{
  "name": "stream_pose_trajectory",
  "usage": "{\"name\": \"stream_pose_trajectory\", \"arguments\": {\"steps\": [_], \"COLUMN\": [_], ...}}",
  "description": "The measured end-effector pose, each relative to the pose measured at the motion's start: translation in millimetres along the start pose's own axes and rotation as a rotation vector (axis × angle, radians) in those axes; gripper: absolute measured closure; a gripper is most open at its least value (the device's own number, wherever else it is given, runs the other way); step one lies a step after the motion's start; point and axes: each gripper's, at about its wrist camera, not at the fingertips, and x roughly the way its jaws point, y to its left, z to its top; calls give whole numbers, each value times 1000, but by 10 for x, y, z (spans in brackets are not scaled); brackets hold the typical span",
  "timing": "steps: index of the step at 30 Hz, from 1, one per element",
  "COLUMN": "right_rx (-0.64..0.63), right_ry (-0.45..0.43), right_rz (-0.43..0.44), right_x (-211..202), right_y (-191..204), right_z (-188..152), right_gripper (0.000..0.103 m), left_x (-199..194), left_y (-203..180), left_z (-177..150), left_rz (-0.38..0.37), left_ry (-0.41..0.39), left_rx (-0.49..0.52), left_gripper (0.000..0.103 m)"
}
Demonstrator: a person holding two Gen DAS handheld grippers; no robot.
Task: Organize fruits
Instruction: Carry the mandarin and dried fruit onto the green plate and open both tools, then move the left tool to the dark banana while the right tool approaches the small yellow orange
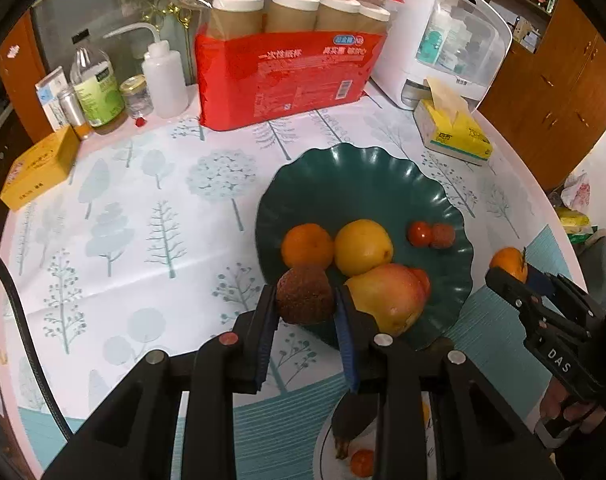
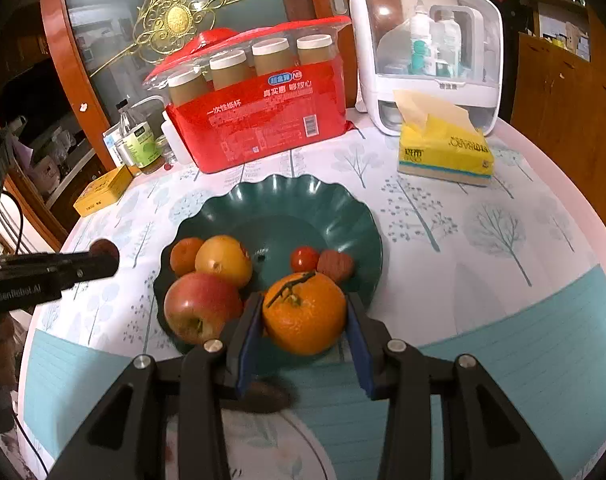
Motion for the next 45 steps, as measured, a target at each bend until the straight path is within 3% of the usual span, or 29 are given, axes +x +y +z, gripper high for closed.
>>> {"name": "stream_pose_trajectory", "arguments": {"steps": [10,19,23,26,33,45], "right_rx": [-12,25,25,22,52,106], "right_ry": [52,109,124,115,89,27], "right_rz": [17,17,20,26,24,1], "right_x": [352,566,579,519,272,-290], "right_y": [-13,-41,-48,-52,-55,60], "right_z": [89,18,14,34,59,-210], "right_gripper": [63,62,60,53,38,36], "left_x": [280,394,333,242,23,-333], "left_y": [-20,7,7,1,-19,-54], "left_z": [5,-18,-10,-14,-81,-316], "left_rz": [-83,-109,-89,-80,-73,-122], "left_ry": [43,62,43,26,4,-16], "left_rx": [3,-31,-33,-32,-27,33], "left_gripper": [76,74,59,51,46,39]}}
